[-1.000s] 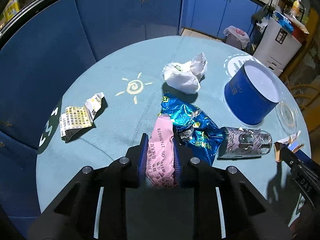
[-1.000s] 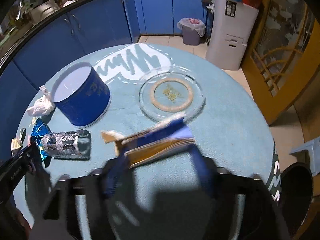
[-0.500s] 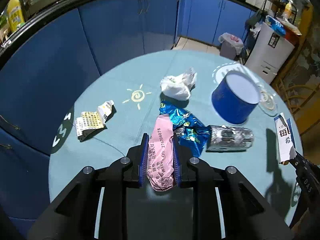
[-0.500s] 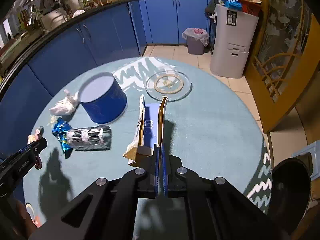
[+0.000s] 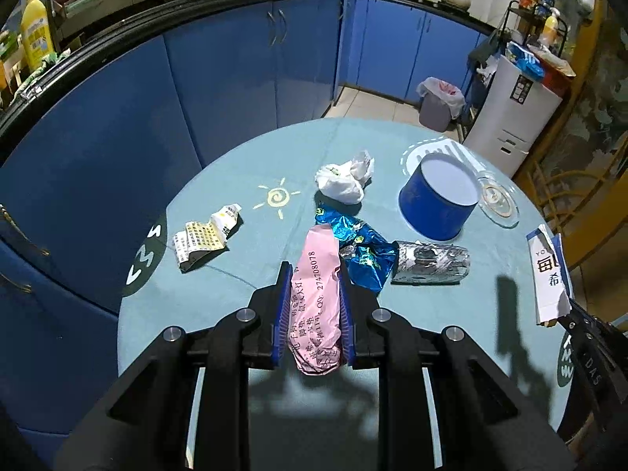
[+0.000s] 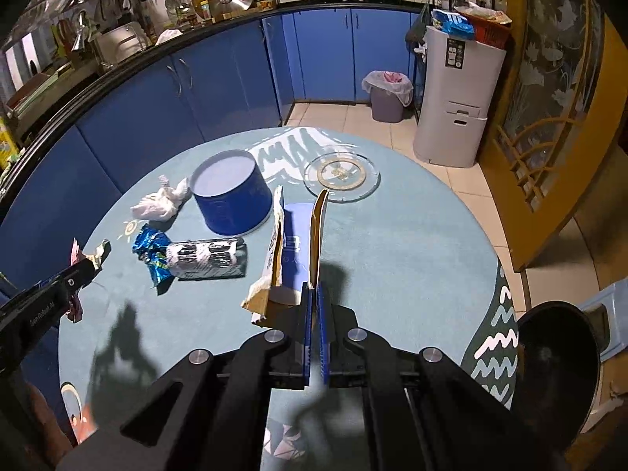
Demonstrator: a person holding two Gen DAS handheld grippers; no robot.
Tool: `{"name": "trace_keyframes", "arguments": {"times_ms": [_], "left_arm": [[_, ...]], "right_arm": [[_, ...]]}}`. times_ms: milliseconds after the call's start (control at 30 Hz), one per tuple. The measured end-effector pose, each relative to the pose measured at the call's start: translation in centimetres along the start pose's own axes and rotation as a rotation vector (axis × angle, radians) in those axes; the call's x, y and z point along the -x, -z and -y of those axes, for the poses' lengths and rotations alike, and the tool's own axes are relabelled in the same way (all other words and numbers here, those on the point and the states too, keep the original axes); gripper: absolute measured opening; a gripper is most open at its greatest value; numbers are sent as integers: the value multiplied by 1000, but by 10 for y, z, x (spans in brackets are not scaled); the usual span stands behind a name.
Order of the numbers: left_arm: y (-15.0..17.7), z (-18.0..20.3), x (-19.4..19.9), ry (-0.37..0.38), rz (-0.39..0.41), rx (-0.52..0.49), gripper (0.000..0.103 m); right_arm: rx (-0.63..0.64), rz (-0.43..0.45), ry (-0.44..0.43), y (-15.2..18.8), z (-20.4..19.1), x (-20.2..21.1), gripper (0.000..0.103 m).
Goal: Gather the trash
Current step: 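Carry the pink wrapper and tan paper packet over the black bin with both tools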
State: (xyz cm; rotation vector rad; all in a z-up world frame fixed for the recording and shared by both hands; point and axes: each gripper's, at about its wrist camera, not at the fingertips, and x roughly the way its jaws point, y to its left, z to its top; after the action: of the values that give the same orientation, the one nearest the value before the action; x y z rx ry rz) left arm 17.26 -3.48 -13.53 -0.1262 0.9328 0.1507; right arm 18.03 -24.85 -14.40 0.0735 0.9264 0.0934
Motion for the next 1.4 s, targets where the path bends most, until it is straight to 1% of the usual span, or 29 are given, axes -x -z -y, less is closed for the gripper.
{"name": "trace_keyframes", "arguments": {"times_ms": [200,333,433,667,767,900,1000,1067,1267,1400], "left_arm": [[1,9,10,19,20,-24,23],[4,25,18,20,41,-64,23],[7,44,22,3,61,-111,23],[24,88,37,-8,147,-235,23],[32,104,44,-30,202,-288,23],[38,117,53,-63,276,-340,23],[40,120,57,-78,312,-354,23],[40,120,57,-80,320,-359,23],[38,124,53,-60,293,-368,23],[38,142,54,-26,285,-388,23]], "right_arm": [[12,25,6,3,-2,14,4],[4,31,17,8,4,21,4],[-1,32,34,12,9,26,3],[-43,31,105,21,37,40,4],[-51,36,130,24,45,47,4],[-64,34,150,30,54,53,4],[-67,27,158,32,57,53,3],[-65,26,160,32,57,53,3],[-76,58,157,29,58,60,3],[-107,77,173,30,71,67,4]]}}
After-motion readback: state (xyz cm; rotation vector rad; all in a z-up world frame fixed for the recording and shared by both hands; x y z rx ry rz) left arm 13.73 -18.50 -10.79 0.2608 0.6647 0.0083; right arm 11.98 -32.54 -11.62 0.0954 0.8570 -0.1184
